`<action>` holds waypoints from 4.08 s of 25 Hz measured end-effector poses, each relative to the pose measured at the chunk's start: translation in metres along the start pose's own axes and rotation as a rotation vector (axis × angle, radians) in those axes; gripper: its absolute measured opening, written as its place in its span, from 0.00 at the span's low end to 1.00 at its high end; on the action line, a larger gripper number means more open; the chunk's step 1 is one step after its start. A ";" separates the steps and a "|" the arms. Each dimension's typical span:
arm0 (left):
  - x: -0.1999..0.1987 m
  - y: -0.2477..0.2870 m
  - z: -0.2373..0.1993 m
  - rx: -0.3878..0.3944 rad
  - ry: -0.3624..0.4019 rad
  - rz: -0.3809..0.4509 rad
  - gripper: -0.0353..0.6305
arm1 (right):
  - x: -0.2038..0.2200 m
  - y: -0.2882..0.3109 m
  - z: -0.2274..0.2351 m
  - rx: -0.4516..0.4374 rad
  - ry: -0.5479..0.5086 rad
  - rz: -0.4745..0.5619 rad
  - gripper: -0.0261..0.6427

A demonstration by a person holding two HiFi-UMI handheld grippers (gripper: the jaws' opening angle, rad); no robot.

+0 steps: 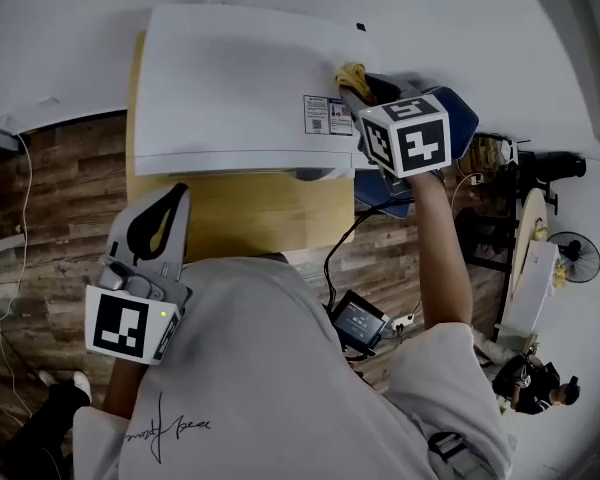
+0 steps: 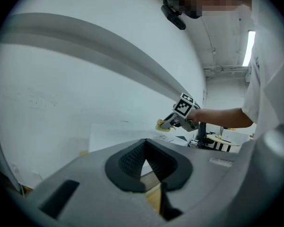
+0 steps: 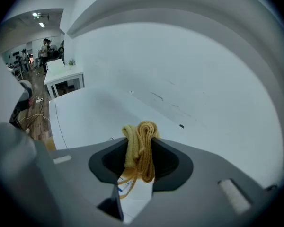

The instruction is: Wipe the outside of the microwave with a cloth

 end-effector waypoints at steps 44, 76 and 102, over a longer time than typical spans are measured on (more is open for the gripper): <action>0.011 -0.004 -0.007 0.013 -0.001 -0.046 0.04 | 0.063 0.000 -0.010 0.246 -0.055 -0.133 0.27; 0.011 -0.028 -0.012 -0.028 -0.007 -0.017 0.04 | 0.009 0.014 -0.067 0.051 -0.084 -0.046 0.24; 0.014 -0.068 -0.020 -0.124 -0.038 0.017 0.04 | -0.073 0.040 -0.178 -0.226 -0.187 0.063 0.23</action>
Point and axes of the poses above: the fingertips, and each gripper's own axes: y forward along the fingers, z to its right, x out of its underside, the point moved 10 cm from there along -y, backward along the fingers, and after that the axes turned 4 degrees about z, right-handed, at the moved point
